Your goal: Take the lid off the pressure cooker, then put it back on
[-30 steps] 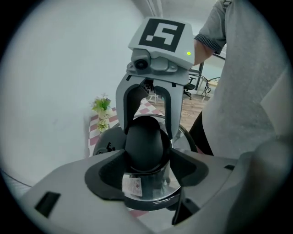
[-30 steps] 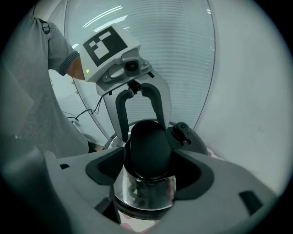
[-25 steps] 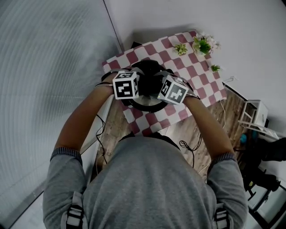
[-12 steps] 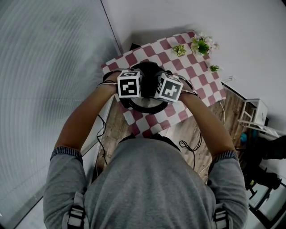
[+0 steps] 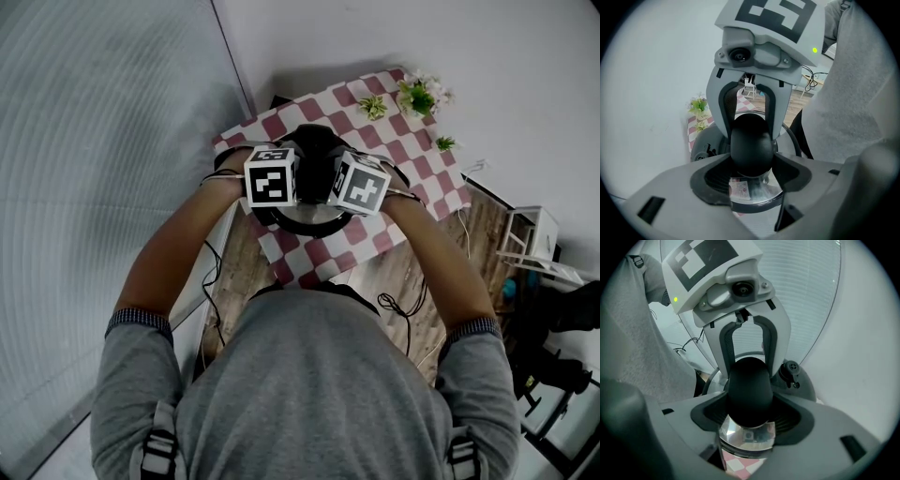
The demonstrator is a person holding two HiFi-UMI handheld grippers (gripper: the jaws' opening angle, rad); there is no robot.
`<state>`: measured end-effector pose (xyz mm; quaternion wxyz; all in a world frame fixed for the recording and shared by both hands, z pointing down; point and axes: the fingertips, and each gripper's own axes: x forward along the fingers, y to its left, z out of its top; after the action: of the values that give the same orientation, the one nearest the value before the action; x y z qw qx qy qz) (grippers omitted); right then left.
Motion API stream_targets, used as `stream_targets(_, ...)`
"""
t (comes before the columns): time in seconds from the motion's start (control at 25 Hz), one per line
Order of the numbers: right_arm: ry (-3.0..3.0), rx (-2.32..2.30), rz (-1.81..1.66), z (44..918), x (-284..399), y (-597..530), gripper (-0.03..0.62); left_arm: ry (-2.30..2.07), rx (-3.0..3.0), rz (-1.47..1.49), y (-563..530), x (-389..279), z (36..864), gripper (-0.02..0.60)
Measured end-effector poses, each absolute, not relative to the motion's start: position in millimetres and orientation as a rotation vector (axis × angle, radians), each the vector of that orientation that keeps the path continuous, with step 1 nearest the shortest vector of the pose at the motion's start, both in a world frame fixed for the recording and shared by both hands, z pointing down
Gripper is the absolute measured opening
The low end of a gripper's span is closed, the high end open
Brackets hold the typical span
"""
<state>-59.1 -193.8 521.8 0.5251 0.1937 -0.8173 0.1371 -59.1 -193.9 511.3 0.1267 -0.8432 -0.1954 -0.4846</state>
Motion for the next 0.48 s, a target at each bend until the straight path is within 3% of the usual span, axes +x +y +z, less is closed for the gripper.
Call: stream_targets(0.48, -1.975, 0.487, 0.263, 488.7, -53.0, -176.3, 0.293, -0.511, -2.442, -1.372, -176.0, -51.5, 479.0, 0.296)
